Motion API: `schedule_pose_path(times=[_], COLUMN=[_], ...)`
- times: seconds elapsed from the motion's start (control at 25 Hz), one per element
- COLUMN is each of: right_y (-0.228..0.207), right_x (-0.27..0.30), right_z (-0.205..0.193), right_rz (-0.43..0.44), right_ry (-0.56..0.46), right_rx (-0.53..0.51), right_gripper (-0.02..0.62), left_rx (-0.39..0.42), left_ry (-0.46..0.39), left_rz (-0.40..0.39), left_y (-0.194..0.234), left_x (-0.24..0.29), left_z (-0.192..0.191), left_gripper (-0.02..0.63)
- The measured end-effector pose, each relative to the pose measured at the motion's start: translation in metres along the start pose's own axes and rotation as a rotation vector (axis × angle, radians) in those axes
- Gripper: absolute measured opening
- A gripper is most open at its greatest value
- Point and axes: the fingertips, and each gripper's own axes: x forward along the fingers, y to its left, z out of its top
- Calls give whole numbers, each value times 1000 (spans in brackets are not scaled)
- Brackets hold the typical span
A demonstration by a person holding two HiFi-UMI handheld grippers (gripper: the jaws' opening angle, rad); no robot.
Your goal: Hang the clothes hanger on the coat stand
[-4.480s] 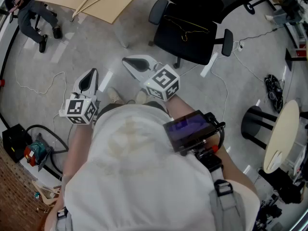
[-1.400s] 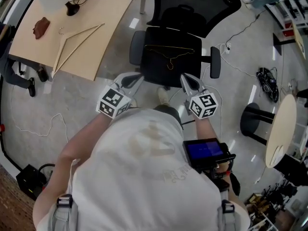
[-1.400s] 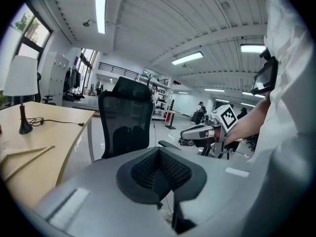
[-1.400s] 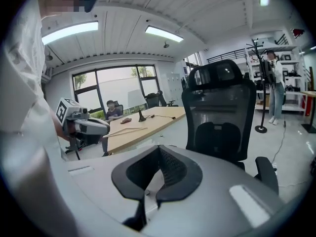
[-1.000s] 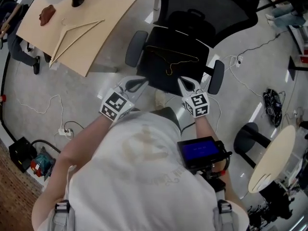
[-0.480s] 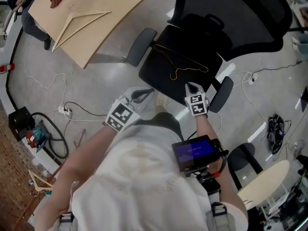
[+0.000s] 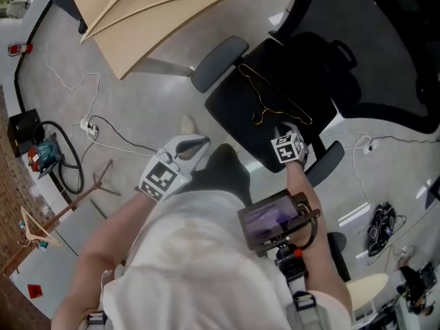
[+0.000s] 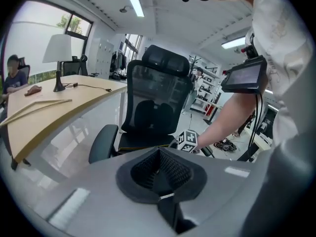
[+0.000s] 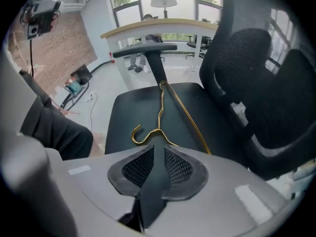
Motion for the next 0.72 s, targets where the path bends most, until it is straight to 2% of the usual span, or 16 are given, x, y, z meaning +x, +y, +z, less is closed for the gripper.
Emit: schedule_pose_path(times=[0.16,0.28,0.4,0.52,0.6,0.64,0.72], right_y=[-16,-17,-16,-16,-14,-13,-11], right_x=[39,68,91,107,113,114,113], right_z=[-6,-3,-8,-17,-24,-26,-26], right_rz=[-22,-22,-23,-16,9,22,35], right_ry=[79,124,185,229,254,268,288], right_rx=[-290,-507,-657,-739,-746,-740,-742], right_gripper=[133,129,120,105,83,52,45], left_rx=[-18,-21,-46,-76,-78,-79,-82], left_ry=[29,46,66,70,65,62,51], left_rz=[31,50,72,91,95,98,104], left_y=[-3,-4,-3,0,0,1,2], left_x=[8,7,1,-2,-2,-1,-3], left_z=[-23,-33,-42,-45,-46,-46,-43], left_gripper=[2,2,2,2,2,2,2])
